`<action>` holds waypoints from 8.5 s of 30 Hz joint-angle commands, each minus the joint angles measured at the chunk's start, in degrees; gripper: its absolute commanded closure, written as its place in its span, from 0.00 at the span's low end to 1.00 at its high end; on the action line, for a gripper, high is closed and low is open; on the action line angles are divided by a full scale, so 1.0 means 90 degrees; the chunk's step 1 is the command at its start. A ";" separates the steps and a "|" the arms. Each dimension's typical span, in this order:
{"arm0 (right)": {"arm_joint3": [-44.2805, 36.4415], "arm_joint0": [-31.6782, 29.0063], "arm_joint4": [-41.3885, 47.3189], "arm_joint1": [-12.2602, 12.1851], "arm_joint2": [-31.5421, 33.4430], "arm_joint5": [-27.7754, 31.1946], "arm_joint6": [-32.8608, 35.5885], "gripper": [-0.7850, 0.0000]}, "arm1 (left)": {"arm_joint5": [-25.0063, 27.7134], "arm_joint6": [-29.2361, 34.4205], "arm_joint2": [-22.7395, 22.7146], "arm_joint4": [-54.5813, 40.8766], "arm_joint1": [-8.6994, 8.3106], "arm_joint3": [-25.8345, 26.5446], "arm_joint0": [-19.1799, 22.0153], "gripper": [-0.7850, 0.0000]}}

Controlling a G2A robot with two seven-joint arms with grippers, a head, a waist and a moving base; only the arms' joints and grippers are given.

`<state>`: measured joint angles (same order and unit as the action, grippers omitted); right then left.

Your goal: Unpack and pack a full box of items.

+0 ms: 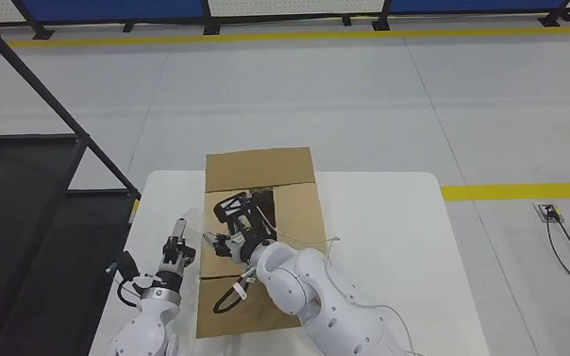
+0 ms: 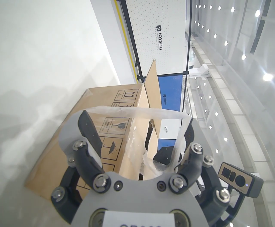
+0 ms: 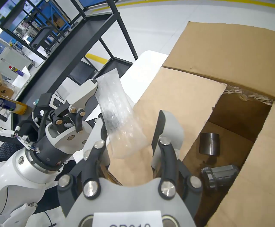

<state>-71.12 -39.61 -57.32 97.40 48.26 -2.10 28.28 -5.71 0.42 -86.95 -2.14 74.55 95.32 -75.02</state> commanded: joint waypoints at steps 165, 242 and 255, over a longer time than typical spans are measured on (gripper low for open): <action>0.6171 0.3737 0.4761 0.1036 0.0014 0.4980 0.2799 1.00 | -0.2769 0.3000 -0.1452 -0.3496 -0.0091 -0.1243 0.0625 0.00; 0.5437 0.3135 0.4377 0.0423 0.0390 0.5021 0.1749 0.00 | 0.1463 -0.4575 0.0187 -0.1649 0.0419 0.0210 0.0056 1.00; 0.5023 0.2861 0.4280 0.0268 0.0465 0.5017 0.1735 0.00 | 0.2288 -0.5843 0.0660 -0.0892 0.0634 -0.0236 0.0428 1.00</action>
<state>-25.61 -13.63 -18.72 99.93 52.39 43.03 43.84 14.94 -52.20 -80.97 -9.72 80.27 93.14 -71.15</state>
